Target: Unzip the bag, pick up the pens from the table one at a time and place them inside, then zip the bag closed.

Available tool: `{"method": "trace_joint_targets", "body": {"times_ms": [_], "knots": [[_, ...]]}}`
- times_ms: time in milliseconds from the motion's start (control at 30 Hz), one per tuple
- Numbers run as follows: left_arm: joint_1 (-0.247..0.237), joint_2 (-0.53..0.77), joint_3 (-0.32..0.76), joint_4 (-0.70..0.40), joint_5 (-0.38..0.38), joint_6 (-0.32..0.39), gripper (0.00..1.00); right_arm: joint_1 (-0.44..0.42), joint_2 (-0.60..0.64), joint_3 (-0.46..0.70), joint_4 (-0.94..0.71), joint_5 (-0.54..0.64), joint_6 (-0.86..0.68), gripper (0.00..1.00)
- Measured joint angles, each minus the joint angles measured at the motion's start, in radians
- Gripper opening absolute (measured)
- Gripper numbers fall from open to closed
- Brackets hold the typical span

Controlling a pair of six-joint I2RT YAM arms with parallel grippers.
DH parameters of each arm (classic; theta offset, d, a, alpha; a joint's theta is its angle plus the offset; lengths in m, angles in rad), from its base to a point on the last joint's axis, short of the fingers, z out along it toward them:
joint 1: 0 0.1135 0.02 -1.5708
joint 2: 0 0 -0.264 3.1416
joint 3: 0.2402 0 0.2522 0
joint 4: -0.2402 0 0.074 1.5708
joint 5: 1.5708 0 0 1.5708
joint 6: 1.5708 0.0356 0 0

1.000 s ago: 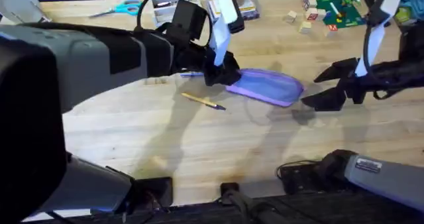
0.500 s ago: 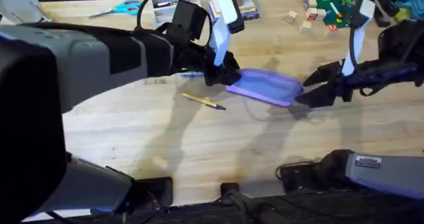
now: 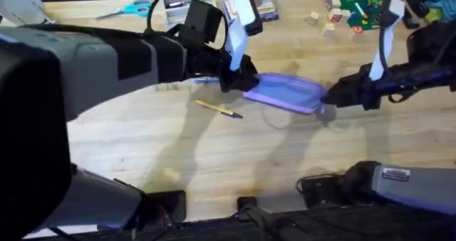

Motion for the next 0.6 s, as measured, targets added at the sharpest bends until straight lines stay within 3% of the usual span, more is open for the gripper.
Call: {"method": "trace_joint_targets", "body": {"times_ms": [600], "knots": [[0.009,0.0,0.0,0.0,0.0,0.0,0.055,0.002,-0.169,0.101,-0.059,0.012,-0.001,0.032]]}}
